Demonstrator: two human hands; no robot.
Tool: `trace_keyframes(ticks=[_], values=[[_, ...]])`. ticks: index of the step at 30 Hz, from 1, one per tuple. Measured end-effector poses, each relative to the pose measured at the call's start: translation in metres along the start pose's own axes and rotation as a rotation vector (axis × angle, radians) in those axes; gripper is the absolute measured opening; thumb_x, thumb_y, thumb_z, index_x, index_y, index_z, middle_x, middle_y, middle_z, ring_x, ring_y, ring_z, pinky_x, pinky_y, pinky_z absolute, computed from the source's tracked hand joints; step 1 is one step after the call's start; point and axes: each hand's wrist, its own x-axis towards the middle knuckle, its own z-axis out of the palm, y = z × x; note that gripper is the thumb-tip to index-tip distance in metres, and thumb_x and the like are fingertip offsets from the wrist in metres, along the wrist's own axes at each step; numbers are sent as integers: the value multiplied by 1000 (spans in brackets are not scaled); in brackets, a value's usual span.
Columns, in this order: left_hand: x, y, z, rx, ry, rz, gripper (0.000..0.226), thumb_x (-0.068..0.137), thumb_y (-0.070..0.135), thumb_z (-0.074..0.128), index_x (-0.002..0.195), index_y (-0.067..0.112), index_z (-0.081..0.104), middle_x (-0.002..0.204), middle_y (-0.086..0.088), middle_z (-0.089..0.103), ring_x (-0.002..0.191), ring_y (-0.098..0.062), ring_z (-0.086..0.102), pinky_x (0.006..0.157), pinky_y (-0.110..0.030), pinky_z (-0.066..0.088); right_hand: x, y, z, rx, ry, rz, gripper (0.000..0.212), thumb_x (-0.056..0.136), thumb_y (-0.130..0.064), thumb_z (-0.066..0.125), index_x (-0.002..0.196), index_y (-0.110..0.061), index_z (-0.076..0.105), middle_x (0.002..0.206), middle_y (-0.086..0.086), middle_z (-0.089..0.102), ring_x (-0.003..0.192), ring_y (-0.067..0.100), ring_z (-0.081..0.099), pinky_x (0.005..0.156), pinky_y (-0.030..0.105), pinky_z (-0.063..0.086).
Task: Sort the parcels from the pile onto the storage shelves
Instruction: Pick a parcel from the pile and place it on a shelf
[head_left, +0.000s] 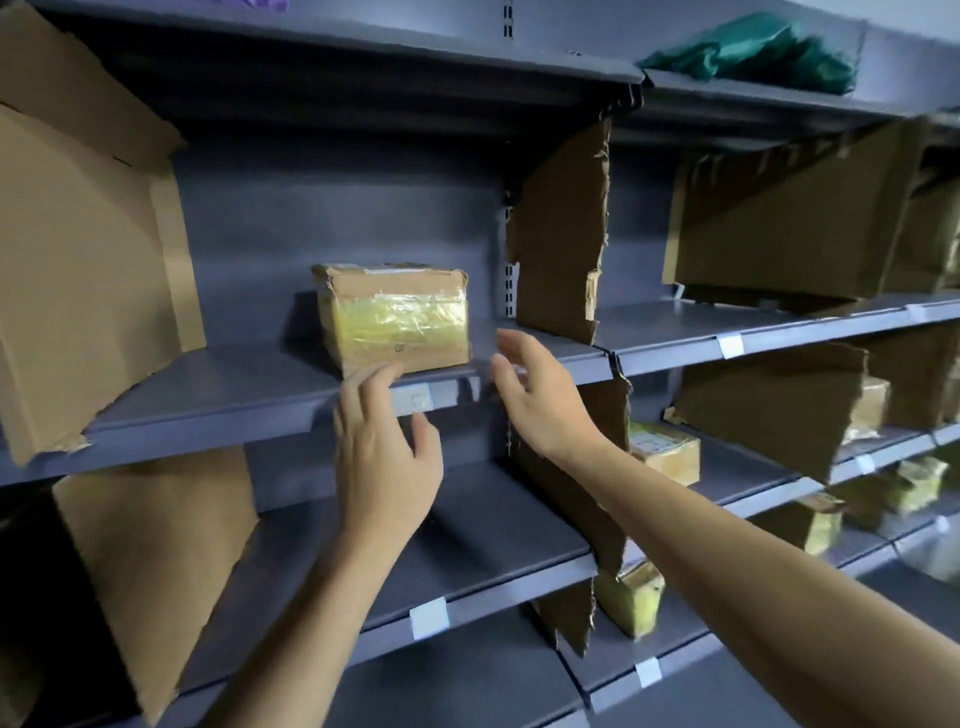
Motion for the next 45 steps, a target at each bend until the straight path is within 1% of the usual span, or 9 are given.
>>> trace_keyframes(ticks=[6, 10, 13, 16, 21, 26, 31, 40, 45], values=[[-55, 83, 61, -343, -289, -52, 35, 85, 7, 58, 119, 11, 56, 118, 0, 48, 115, -22, 51, 96, -28, 40, -62, 31, -71, 51, 107, 146, 34, 105, -27, 44, 134, -16, 55, 128, -6, 62, 114, -1, 54, 87, 3, 37], [-98, 165, 111, -516, -495, -105, 33, 87, 3, 59, 118, 16, 54, 118, 3, 50, 112, -17, 53, 87, -27, 46, -120, 76, -157, 27, 234, 242, 32, 104, -28, 43, 132, -18, 56, 125, -5, 64, 114, 6, 58, 99, 28, 47], [-132, 225, 151, -626, -606, -118, 30, 88, 2, 59, 110, 21, 52, 115, 0, 55, 111, -19, 54, 92, -36, 49, -162, 107, -225, 27, 334, 311, 29, 104, -26, 44, 128, -19, 59, 121, -6, 66, 112, 9, 62, 99, 37, 51], [-183, 311, 197, -713, -739, -124, 28, 88, 2, 58, 105, 23, 51, 110, 1, 56, 108, -19, 55, 89, -34, 47, -219, 142, -318, 42, 473, 384, 26, 102, -26, 45, 121, -21, 61, 117, -1, 69, 109, 14, 66, 98, 46, 52], [-275, 474, 256, -889, -968, -179, 27, 88, 0, 55, 103, 22, 52, 102, 6, 58, 99, -14, 56, 80, -23, 44, -329, 188, -478, -80, 619, 487, 22, 100, -28, 47, 116, -27, 62, 116, -4, 68, 108, 14, 65, 97, 48, 52], [-350, 618, 293, -996, -1144, -291, 25, 91, 0, 53, 114, 10, 55, 107, 1, 59, 95, -11, 56, 72, -15, 42, -422, 210, -616, -141, 744, 564, 26, 104, -18, 45, 125, -13, 60, 119, 2, 68, 106, 8, 65, 93, 30, 52], [-411, 726, 331, -1082, -1261, -322, 25, 89, -2, 53, 109, 14, 55, 102, 3, 60, 91, -9, 57, 87, -32, 48, -493, 229, -713, -235, 838, 648, 25, 104, -17, 45, 123, -16, 61, 117, -1, 69, 108, 5, 64, 99, 37, 51], [-504, 895, 425, -1232, -1419, -259, 26, 89, -1, 53, 102, 21, 54, 99, 8, 59, 90, -3, 57, 87, -31, 50, -581, 313, -866, -343, 975, 765, 23, 101, -24, 47, 119, -28, 61, 118, -4, 69, 111, 11, 64, 100, 45, 50], [-537, 994, 507, -1303, -1503, -261, 23, 91, 2, 53, 107, 19, 54, 99, 7, 60, 92, -7, 58, 77, -22, 48, -594, 372, -973, -452, 1022, 827, 25, 102, -24, 47, 122, -24, 61, 115, -4, 69, 107, 11, 65, 97, 45, 52]])
